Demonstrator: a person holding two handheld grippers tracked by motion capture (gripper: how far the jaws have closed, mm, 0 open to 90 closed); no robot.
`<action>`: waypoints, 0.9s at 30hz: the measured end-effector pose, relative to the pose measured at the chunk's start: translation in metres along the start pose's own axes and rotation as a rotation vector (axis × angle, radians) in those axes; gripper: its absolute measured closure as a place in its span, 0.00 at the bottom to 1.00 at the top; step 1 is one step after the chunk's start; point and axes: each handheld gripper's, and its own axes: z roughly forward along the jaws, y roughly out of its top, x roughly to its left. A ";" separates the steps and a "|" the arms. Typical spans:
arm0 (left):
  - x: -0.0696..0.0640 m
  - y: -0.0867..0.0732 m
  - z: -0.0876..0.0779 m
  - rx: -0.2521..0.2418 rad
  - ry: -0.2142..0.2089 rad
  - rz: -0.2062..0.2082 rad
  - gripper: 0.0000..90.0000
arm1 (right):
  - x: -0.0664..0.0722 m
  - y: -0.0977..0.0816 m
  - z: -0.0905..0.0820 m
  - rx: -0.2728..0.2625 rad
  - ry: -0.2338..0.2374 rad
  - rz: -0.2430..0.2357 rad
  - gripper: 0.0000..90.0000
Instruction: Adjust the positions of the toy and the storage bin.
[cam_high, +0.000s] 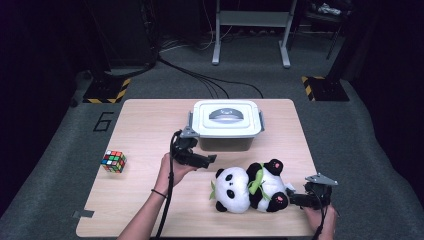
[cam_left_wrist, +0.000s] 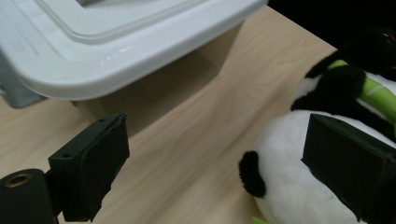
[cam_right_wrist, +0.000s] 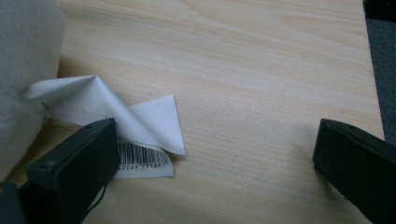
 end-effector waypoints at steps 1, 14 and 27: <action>-0.003 -0.005 0.001 0.011 -0.011 0.006 0.08 | 0.000 0.000 0.000 -0.001 0.000 0.000 0.00; -0.018 -0.051 0.009 0.052 -0.089 -0.016 0.07 | -0.008 0.016 -0.029 -0.037 0.059 0.072 0.02; -0.041 -0.055 0.024 0.054 -0.160 -0.008 0.04 | 0.027 0.063 -0.061 -0.093 0.233 -0.011 0.03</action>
